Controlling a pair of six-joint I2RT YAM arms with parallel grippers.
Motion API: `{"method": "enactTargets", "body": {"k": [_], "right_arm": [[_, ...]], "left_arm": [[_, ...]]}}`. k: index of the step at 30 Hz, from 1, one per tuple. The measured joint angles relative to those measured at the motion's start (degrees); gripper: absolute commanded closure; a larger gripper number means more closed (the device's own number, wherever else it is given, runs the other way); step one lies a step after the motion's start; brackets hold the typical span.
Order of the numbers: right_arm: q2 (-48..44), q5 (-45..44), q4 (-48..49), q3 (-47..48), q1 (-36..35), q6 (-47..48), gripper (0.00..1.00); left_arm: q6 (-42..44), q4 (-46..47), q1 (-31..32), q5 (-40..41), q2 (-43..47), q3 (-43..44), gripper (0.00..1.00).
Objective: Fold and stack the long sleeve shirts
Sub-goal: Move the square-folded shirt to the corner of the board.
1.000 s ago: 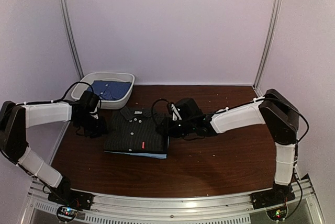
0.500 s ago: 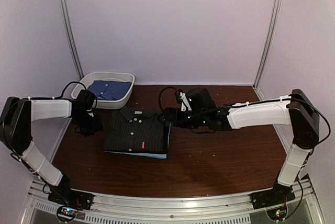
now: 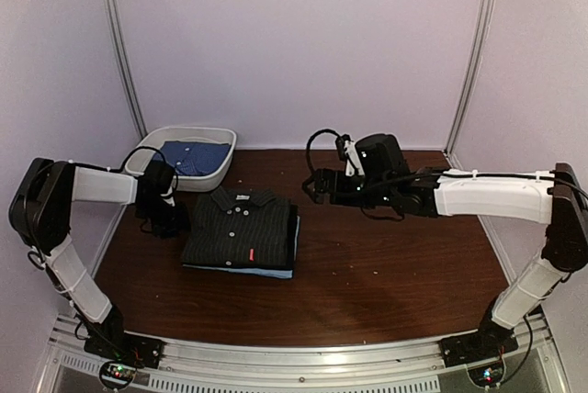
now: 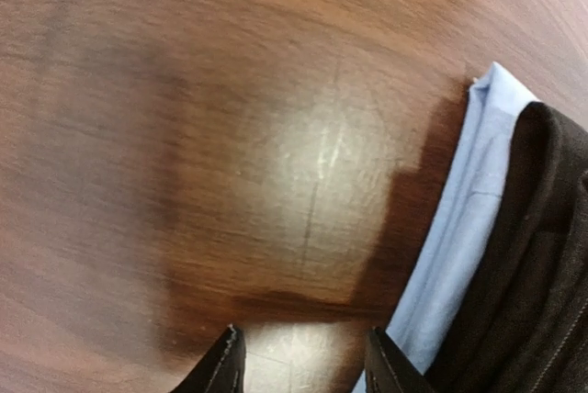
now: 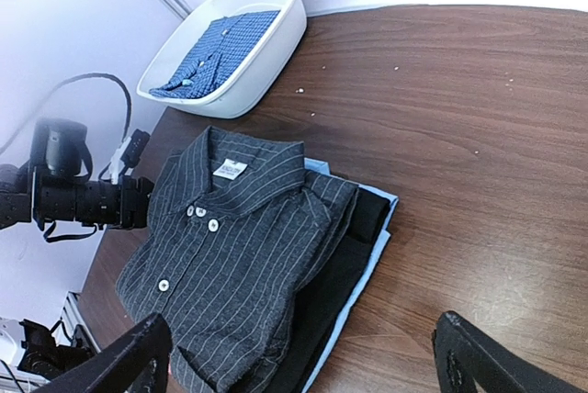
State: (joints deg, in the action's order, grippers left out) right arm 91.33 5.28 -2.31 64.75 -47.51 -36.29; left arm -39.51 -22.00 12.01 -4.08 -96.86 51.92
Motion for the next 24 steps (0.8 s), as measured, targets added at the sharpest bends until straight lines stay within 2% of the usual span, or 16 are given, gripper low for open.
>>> {"method": "enactTargets", "body": {"k": [6,11,24], "right_arm": [[-3.1,-1.3,-2.1,-0.8,2.1,1.0,0.00],[-4.3,-1.6,-3.3,-1.6,3.7,1.8,0.00],[-9.4,-1.7,-7.8,-2.1,4.8,3.9,0.00]], "left_arm": [[0.5,1.2,1.6,-1.2,-0.7,0.4,0.55],[0.3,1.3,5.8,-1.2,-2.6,2.5,0.55],[-10.0,5.5,26.6,-4.4,-12.3,13.2,0.56]]}}
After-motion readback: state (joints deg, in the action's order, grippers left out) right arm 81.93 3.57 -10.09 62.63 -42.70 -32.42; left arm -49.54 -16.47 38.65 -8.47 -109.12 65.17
